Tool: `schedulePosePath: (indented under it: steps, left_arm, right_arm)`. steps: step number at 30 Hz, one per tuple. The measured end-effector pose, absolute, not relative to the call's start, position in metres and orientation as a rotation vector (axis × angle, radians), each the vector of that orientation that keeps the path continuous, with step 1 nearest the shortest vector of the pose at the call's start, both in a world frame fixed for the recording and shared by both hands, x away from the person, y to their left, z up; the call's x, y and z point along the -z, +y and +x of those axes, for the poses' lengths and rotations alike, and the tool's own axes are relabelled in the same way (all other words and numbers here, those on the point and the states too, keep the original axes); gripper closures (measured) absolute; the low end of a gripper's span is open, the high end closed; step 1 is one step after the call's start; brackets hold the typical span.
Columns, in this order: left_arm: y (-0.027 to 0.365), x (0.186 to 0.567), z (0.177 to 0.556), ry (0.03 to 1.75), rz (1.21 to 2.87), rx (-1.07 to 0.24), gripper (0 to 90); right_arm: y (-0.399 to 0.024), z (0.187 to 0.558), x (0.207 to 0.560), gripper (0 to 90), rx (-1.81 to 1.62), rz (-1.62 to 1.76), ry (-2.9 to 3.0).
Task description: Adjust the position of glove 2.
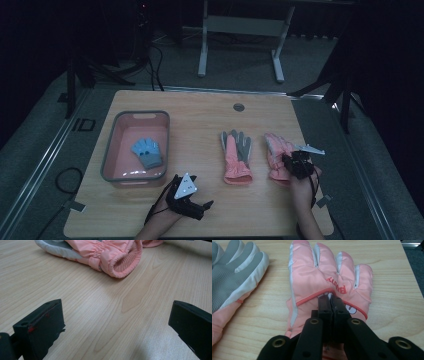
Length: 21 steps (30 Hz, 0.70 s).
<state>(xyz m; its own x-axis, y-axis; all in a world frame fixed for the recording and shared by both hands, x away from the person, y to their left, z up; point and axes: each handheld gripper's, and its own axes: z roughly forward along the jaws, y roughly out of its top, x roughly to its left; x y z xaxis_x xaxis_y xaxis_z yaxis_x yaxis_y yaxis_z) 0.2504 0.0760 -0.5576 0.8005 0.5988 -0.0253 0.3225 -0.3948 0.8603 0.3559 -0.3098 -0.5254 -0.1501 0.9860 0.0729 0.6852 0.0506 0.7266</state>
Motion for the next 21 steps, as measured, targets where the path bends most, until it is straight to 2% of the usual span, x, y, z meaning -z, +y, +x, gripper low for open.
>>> schedulePosePath:
  steps: [3, 9, 21]
  left_arm:
    - [0.076, 0.558, 0.251, 0.688, 2.010, -0.352, 0.3]
    - [0.077, 0.558, 0.251, 0.694, 2.008, -0.348, 0.3]
    - [0.077, 0.559, 0.252, 0.701, 2.013, -0.352, 0.3]
  right_arm:
    - [-0.311, 0.356, 0.523, 84.0, -0.889, 1.651, 1.908]
    - [-0.316, 0.352, 0.512, 71.5, -0.930, 1.594, 1.972]
    - [-0.357, 0.345, 0.482, 62.9, -1.079, 1.366, 2.103]
